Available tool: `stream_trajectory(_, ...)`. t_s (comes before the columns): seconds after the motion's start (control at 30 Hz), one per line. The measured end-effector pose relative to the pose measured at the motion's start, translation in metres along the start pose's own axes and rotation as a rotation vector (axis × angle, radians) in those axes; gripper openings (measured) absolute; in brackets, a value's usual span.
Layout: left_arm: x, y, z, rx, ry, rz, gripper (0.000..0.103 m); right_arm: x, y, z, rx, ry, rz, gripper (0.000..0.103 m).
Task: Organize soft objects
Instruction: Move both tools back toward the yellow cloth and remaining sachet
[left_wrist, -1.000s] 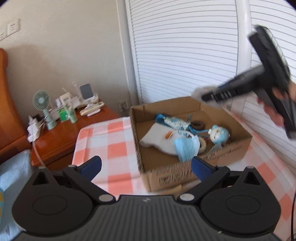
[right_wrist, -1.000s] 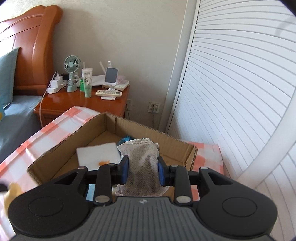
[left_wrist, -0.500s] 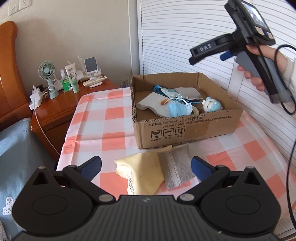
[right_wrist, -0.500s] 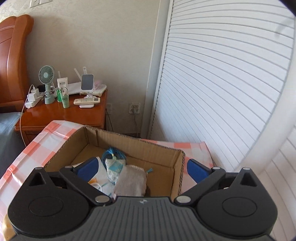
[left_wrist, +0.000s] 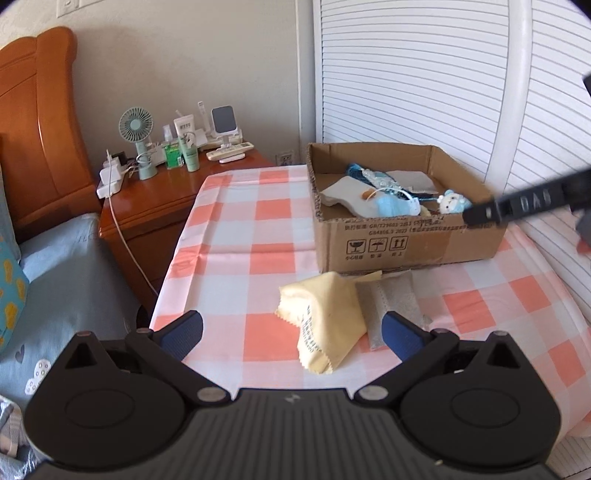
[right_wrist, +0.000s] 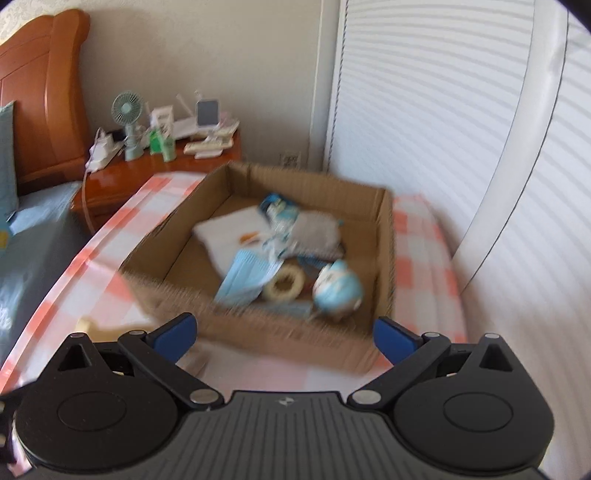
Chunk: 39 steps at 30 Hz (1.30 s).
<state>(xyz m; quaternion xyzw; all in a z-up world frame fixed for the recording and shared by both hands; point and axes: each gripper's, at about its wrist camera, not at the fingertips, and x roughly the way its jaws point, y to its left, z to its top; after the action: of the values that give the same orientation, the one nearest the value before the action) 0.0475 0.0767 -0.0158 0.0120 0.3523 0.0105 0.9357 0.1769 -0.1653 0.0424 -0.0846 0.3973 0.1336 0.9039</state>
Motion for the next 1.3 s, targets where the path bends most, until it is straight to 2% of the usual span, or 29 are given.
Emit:
stream_trajectory(0.2, 0.000, 0.009, -0.010, -0.021, 0.022, 0.010, 0.102, 0.012, 0.041, -0.035, -0.030, 0.089, 0.030, 0.103)
stream_trajectory(0.33, 0.002, 0.013, -0.014, -0.025, 0.033, 0.018, 0.102, 0.029, 0.061, -0.042, -0.031, 0.132, 0.053, 0.103)
stream_trajectory(0.53, 0.007, 0.018, -0.016, -0.028, 0.043, 0.020, 0.102, 0.051, 0.078, -0.043, -0.043, 0.169, 0.041, 0.103)
stream_trajectory(0.97, 0.022, 0.018, -0.017, -0.030, 0.080, 0.019, 0.102, 0.082, 0.090, -0.050, -0.053, 0.228, 0.023, 0.103)
stream_trajectory(1.3, 0.046, 0.011, -0.012, 0.006, 0.078, -0.013, 0.102, 0.086, 0.071, -0.054, 0.010, 0.235, 0.034, 0.103)
